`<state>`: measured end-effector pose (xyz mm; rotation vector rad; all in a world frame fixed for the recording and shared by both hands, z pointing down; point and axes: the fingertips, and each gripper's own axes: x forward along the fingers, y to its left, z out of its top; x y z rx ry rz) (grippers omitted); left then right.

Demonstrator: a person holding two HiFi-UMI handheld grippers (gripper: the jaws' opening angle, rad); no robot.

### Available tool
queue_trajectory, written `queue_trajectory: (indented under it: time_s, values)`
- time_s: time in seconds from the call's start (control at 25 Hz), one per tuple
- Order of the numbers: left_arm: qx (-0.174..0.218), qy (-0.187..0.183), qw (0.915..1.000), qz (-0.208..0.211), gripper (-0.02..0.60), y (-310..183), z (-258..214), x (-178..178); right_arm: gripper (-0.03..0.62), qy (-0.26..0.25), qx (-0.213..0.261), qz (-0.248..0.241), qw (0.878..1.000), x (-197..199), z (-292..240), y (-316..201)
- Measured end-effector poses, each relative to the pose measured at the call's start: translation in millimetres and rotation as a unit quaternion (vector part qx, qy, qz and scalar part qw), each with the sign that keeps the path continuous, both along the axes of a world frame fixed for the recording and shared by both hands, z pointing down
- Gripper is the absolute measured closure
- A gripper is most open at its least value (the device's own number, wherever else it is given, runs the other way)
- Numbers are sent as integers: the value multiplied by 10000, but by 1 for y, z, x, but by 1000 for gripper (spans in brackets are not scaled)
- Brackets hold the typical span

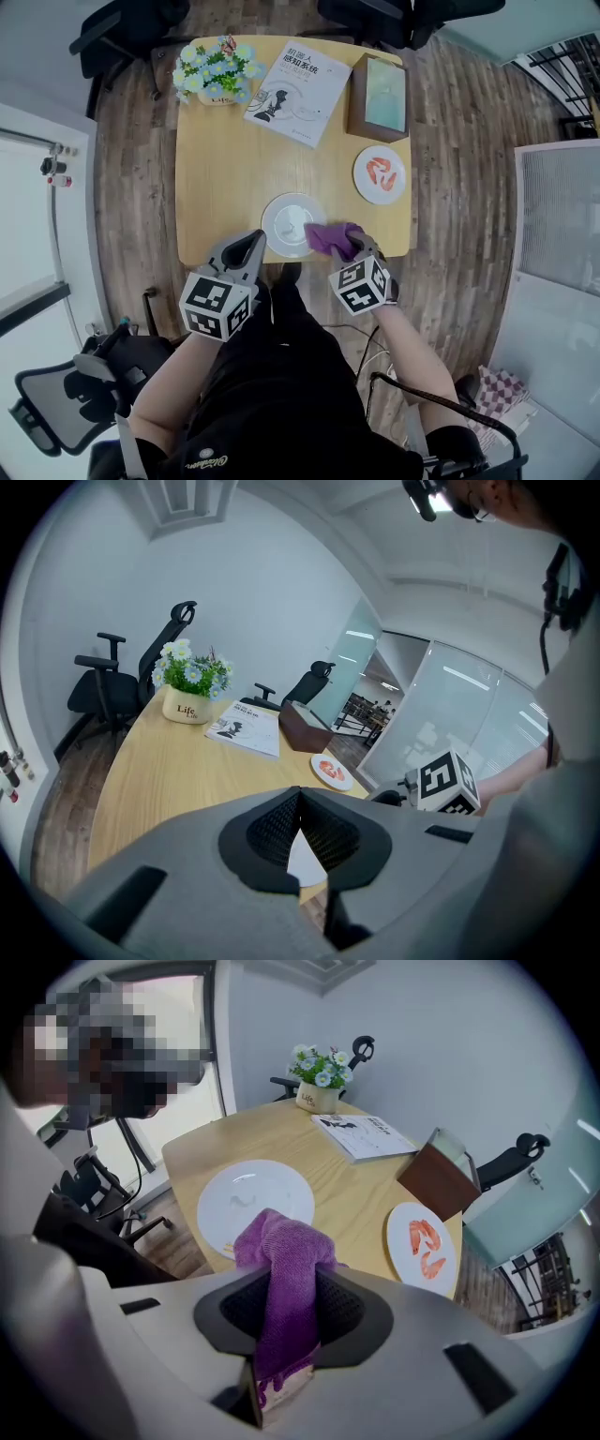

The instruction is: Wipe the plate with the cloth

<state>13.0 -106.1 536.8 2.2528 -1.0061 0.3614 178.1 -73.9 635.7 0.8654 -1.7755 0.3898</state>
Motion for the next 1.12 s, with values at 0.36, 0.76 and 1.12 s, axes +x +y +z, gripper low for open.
queue_trajectory:
  time_s: [0.36, 0.76, 1.12]
  values:
    - [-26, -31, 10000, -21, 588, 2, 0, -4, 497, 121, 69, -716, 9973, -34, -3, 15]
    - [-40, -56, 9997, -214, 588, 5, 1, -19, 497, 149, 468, -758, 9959, -70, -11, -74]
    - [-68, -92, 9997, -218, 588, 12, 4, -26, 496, -46, 20, -1253, 9921, -94, 1, -9]
